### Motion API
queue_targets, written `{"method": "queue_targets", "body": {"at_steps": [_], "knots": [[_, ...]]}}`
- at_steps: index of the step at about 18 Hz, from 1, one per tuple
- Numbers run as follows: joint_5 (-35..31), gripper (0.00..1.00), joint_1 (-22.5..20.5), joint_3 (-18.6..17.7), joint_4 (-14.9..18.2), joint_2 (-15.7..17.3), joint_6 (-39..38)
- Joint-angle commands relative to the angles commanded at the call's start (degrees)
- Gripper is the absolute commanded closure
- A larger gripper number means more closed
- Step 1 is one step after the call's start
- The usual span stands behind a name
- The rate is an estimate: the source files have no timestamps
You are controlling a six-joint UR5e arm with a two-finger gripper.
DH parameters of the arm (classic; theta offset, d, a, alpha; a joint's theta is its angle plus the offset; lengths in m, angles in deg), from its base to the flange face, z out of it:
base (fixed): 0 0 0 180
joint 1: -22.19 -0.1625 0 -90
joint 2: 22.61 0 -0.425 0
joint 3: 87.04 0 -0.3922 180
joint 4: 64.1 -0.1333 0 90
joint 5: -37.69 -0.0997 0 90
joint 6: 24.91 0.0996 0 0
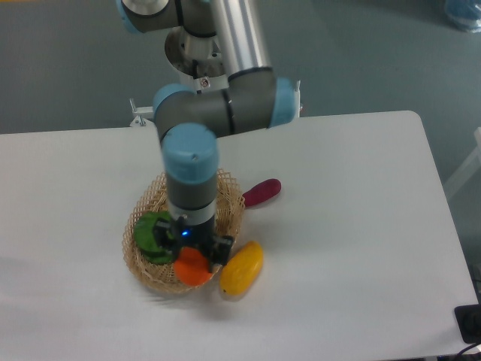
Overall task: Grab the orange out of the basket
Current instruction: 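Lift the orange out of the basket and carry it beside the basket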
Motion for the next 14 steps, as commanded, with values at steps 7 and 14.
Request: {"method": "queue_targets", "body": {"at_steps": [7, 14], "knots": [[-0.2, 0.37, -11.4, 6.6, 9.5, 0.9, 20.9], [0.0, 0.37, -22.8, 8.4, 12.5, 1.0, 40.2]]}}
